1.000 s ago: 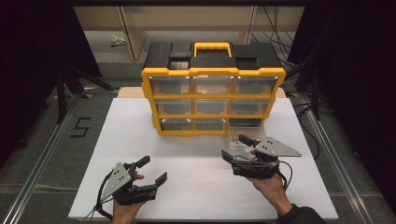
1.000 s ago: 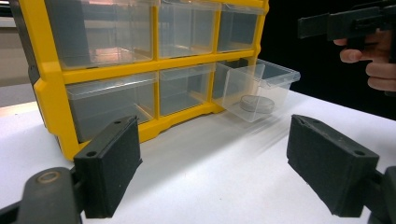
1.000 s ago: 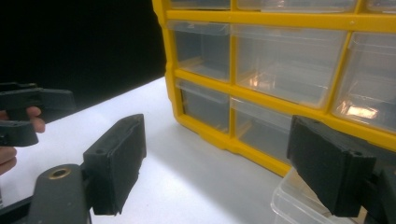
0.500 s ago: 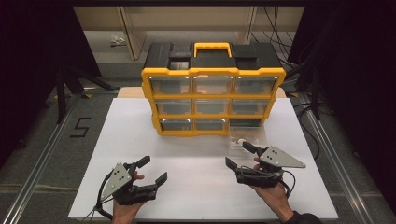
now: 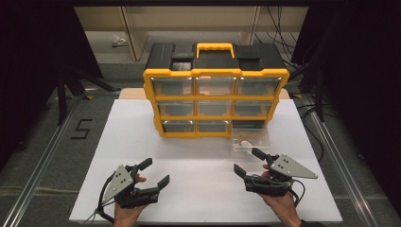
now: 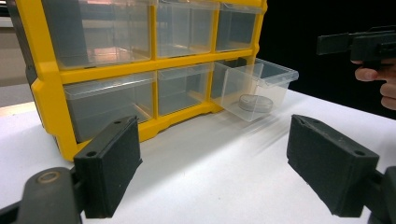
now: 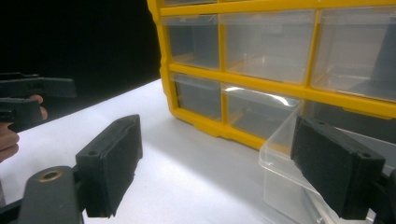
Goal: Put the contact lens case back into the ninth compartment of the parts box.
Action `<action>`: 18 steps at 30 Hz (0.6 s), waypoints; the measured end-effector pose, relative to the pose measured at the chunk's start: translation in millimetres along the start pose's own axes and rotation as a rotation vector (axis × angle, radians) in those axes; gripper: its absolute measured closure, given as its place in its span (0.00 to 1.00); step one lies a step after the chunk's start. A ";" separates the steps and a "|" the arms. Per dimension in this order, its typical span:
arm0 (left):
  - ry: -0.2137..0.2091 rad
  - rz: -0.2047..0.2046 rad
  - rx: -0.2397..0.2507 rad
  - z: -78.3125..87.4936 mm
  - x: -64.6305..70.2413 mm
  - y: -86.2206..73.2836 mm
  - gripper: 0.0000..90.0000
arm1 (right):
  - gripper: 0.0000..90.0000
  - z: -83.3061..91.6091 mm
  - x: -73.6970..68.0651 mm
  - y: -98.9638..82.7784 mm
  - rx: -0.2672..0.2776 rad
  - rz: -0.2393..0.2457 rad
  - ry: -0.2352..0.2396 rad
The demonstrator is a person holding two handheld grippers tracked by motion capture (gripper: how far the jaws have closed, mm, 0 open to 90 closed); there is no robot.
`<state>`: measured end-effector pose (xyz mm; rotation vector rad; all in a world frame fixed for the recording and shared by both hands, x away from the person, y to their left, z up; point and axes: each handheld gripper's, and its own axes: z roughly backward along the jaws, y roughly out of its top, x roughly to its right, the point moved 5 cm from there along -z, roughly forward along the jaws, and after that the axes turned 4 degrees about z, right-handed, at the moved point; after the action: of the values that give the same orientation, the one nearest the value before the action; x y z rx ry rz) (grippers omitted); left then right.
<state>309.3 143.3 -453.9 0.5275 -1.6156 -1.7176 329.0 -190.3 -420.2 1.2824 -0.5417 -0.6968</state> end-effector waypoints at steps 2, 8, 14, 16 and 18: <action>-0.001 0.000 0.000 -0.1 -0.1 0.0 0.19 | 0.19 1.9 -0.9 -1.8 0.006 0.004 -0.007; 0.000 0.000 -0.001 -0.4 -0.1 -0.2 0.19 | 0.19 5.0 0.2 -5.1 0.011 -0.001 -0.015; 0.001 0.000 -0.001 -0.6 0.0 -0.1 0.19 | 0.18 5.1 1.0 -7.1 0.005 -0.006 -0.016; 0.001 -0.001 0.000 -0.5 -0.2 0.0 0.19 | 0.18 5.3 1.2 -7.0 0.005 -0.006 -0.017; 0.001 -0.001 0.000 -0.5 -0.3 0.0 0.19 | 0.18 5.3 1.4 -7.0 0.005 -0.005 -0.018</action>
<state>309.8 143.2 -454.0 0.5295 -1.6145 -1.7177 325.1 -195.8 -426.0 1.2833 -0.5554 -0.7128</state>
